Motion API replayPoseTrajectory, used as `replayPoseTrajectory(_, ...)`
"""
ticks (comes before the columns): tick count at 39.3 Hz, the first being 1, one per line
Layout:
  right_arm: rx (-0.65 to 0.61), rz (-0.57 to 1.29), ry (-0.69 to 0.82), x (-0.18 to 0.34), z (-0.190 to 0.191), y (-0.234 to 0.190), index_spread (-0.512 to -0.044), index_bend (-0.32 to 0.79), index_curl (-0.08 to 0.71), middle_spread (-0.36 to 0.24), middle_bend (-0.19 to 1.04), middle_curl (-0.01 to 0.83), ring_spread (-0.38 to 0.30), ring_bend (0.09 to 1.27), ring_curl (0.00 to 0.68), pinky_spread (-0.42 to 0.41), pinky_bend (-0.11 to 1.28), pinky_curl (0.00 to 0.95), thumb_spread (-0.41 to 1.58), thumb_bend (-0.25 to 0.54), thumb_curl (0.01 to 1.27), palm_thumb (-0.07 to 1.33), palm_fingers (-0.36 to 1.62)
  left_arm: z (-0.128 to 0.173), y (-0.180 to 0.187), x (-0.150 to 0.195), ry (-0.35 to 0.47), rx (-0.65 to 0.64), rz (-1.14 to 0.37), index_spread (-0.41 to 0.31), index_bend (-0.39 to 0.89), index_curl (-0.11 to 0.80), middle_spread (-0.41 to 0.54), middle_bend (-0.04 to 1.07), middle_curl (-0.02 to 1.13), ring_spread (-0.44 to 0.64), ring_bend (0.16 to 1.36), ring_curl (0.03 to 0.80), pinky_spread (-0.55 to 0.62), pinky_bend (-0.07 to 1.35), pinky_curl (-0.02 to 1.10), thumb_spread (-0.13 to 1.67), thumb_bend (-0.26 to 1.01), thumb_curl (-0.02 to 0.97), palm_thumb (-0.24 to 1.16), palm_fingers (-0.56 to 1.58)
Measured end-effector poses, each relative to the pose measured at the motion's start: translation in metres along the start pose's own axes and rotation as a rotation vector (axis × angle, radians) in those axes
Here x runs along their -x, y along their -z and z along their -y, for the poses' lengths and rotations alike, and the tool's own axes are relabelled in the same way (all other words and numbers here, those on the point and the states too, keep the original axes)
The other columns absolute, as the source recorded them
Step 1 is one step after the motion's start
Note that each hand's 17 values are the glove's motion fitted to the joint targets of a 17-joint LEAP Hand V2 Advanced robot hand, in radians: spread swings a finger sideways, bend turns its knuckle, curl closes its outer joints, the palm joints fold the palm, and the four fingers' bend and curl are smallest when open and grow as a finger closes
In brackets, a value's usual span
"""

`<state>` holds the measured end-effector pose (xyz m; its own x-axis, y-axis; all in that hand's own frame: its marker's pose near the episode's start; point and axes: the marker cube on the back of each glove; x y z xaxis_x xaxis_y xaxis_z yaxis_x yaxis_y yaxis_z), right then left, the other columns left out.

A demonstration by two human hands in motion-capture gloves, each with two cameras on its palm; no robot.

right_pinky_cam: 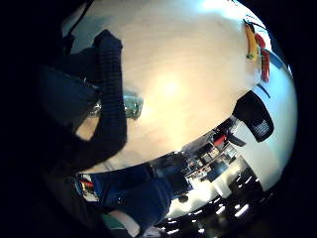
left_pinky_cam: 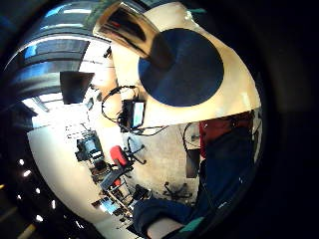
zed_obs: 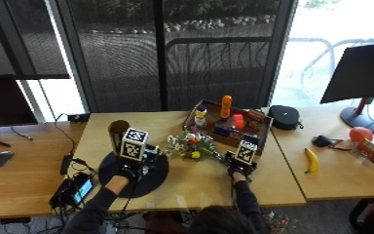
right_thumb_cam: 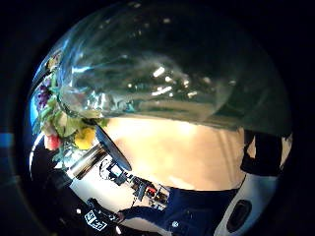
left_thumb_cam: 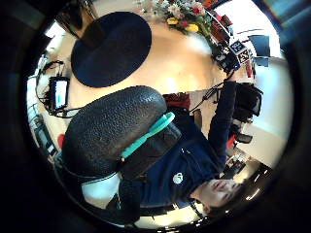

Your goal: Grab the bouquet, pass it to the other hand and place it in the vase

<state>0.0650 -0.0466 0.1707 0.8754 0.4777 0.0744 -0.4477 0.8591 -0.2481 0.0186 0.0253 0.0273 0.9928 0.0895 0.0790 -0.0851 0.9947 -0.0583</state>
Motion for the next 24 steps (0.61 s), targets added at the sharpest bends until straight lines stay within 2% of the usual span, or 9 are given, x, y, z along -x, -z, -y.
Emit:
replayPoseTrajectory(9, -0.188, 0.148, -0.155, -0.004, 0.016, -0.012, -0.232, 0.19, 0.346, -0.147, 0.39, 0.496, -0.232, 0.54, 0.401, 0.18, 0.24, 0.27, 1.18, 0.195, 0.45, 1.09, 0.94, 0.003, -0.005, 0.004, 0.01, 0.017, 0.025, -0.027, 0.17, 0.32, 0.309, 0.16, 0.25, 0.37, 0.65, 0.261, 0.35, 0.57, 0.34, 1.04, -0.02, 0.274, 0.0, 0.02)
replayPoseTrajectory(10, -0.183, 0.167, -0.167, -0.003, 0.014, -0.017, -0.236, 0.22, 0.361, -0.153, 0.4, 0.505, -0.231, 0.55, 0.41, 0.072, 0.23, 0.283, 1.18, 0.188, 0.45, 1.09, 1.02, 0.004, -0.006, 0.005, 0.014, 0.023, 0.03, -0.027, 0.17, 0.321, 0.31, 0.16, 0.25, 0.37, 0.65, 0.261, 0.35, 0.56, 0.34, 1.04, -0.02, 0.275, 0.0, 0.02)
replayPoseTrajectory(13, -0.084, 0.235, -0.179, 0.002, 0.002, -0.033, -0.238, 0.24, 0.379, -0.161, 0.4, 0.515, -0.236, 0.54, 0.41, -0.03, 0.27, 0.306, 1.15, 0.155, 0.44, 1.07, 1.18, 0.004, -0.008, 0.008, 0.029, 0.038, 0.034, -0.027, 0.17, 0.324, 0.311, 0.16, 0.25, 0.37, 0.65, 0.261, 0.35, 0.56, 0.34, 1.04, -0.02, 0.276, 0.0, 0.02)
replayPoseTrajectory(15, -0.075, 0.296, -0.151, 0.006, 0.0, -0.036, -0.238, 0.25, 0.397, -0.166, 0.42, 0.528, -0.234, 0.54, 0.424, -0.076, 0.3, 0.327, 1.12, 0.139, 0.44, 1.07, 1.22, 0.005, -0.009, 0.009, 0.037, 0.045, 0.028, -0.027, 0.17, 0.326, 0.312, 0.16, 0.25, 0.37, 0.65, 0.261, 0.35, 0.56, 0.34, 1.04, -0.02, 0.277, 0.0, 0.02)
replayPoseTrajectory(20, -0.316, 0.486, -0.009, 0.015, 0.01, -0.014, -0.241, 0.28, 0.441, -0.173, 0.44, 0.553, -0.233, 0.56, 0.45, -0.143, 0.33, 0.369, 1.08, 0.112, 0.44, 1.08, 1.23, 0.012, -0.01, 0.01, 0.033, 0.064, 0.007, -0.027, 0.17, 0.33, 0.313, 0.16, 0.24, 0.38, 0.65, 0.261, 0.35, 0.56, 0.34, 1.04, -0.02, 0.278, 0.0, 0.02)
replayPoseTrajectory(24, -0.431, 0.691, 0.188, 0.031, 0.007, 0.01, -0.242, 0.29, 0.464, -0.178, 0.47, 0.571, -0.236, 0.55, 0.464, -0.173, 0.34, 0.392, 1.03, 0.097, 0.45, 1.11, 1.22, 0.019, -0.009, 0.01, 0.028, 0.099, -0.029, -0.027, 0.17, 0.334, 0.313, 0.16, 0.24, 0.38, 0.65, 0.261, 0.35, 0.56, 0.34, 1.04, -0.02, 0.279, 0.0, 0.02)
